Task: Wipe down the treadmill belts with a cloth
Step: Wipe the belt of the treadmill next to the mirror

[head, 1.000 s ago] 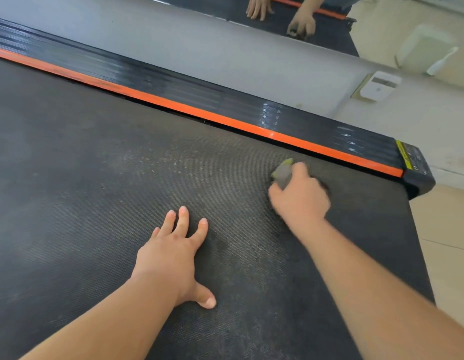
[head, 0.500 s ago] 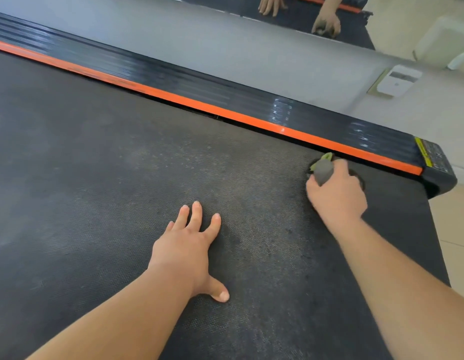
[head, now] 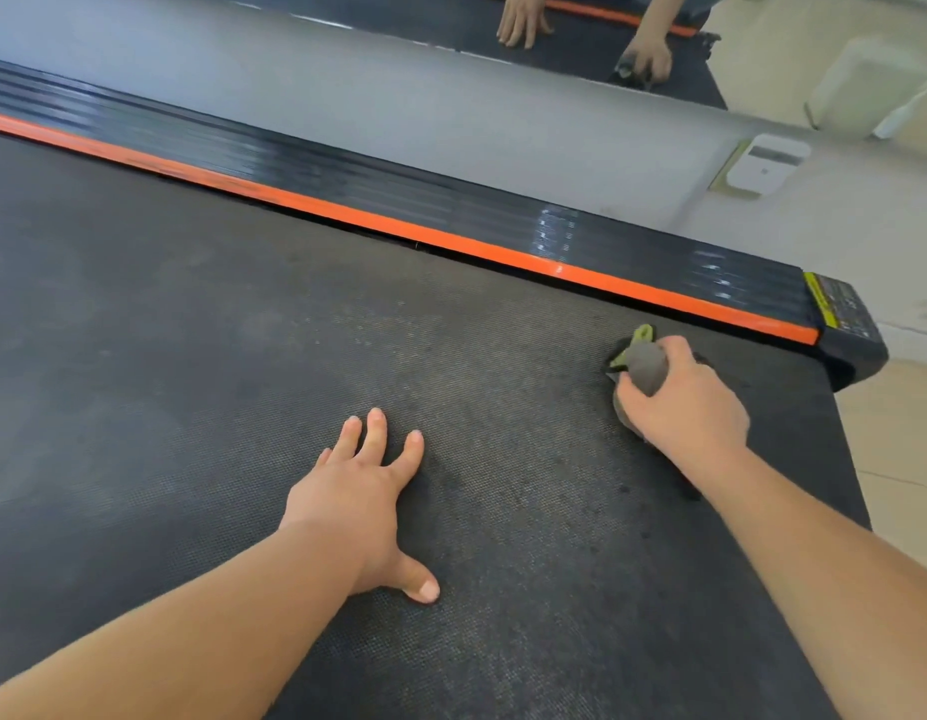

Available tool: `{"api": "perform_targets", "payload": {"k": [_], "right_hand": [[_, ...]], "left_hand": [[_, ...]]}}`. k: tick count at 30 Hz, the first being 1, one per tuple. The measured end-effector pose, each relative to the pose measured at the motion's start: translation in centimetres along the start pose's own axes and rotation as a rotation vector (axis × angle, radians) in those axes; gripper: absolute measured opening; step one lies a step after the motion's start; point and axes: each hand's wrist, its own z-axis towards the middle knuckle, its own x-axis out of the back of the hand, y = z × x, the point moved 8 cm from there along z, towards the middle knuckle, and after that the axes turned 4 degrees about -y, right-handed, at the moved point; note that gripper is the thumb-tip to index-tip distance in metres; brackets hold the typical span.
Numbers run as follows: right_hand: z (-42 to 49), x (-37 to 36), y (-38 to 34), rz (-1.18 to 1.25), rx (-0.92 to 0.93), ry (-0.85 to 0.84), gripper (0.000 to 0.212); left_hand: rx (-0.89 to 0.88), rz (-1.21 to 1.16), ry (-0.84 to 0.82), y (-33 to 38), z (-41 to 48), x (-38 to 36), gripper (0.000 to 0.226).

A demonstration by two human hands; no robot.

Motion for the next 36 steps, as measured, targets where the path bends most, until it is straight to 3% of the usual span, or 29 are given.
{"api": "perform_targets", "payload": {"k": [3, 6, 9, 11, 17, 19, 23, 27, 29, 32, 36], "right_hand": [[-4.6, -1.5, -1.4, -0.081, 0.113, -0.010, 0.042], [-10.5, -2.7, -2.5, -0.124, 0.267, -0.178, 0.048], [-15.3, -2.8, -1.6, -0.124, 0.387, -0.295, 0.049], [-16.3, -1.9, -0.3, -0.071, 0.366, -0.350, 0.056], [-16.7, -0.2, -0.4, 0.035, 0.422, -0.481, 0.078], [-16.7, -0.4, -1.3, -0.032, 0.437, -0.473, 0.072], [-13.8, -1.4, -4.4, -0.049, 0.404, -0.337, 0.038], [-6.8, -1.1, -4.5, 0.024, 0.068, -0.116, 0.046], [-6.5, -1.6, -5.9, -0.081, 0.035, -0.123, 0.057], [-10.8, -3.2, -8.9, -0.113, 0.210, -0.201, 0.061], [-15.9, -3.9, -9.9, -0.061, 0.585, -0.227, 0.044]], "left_hand": [[0.014, 0.009, -0.042, 0.0, -0.4, 0.0, 0.151], [0.057, 0.076, -0.099, 0.6, -0.3, 1.0, 0.148], [0.087, 0.146, -0.134, 1.7, 0.6, 3.4, 0.128], [0.085, 0.131, -0.135, 2.9, 1.0, 4.1, 0.114], [-0.009, 0.042, -0.117, 2.0, 0.6, 0.6, 0.135], [-0.043, 0.003, -0.109, 1.2, 0.5, 0.3, 0.135], [-0.068, 0.013, -0.052, 0.9, 0.7, -0.2, 0.135], [-0.073, 0.023, -0.022, 0.8, 1.2, -0.3, 0.135], [-0.072, 0.025, -0.009, 0.7, 1.1, -0.2, 0.134], [-0.070, 0.036, -0.007, 0.7, 1.1, -0.1, 0.135], [-0.072, 0.036, -0.009, 0.7, 1.2, 0.0, 0.136]]}}
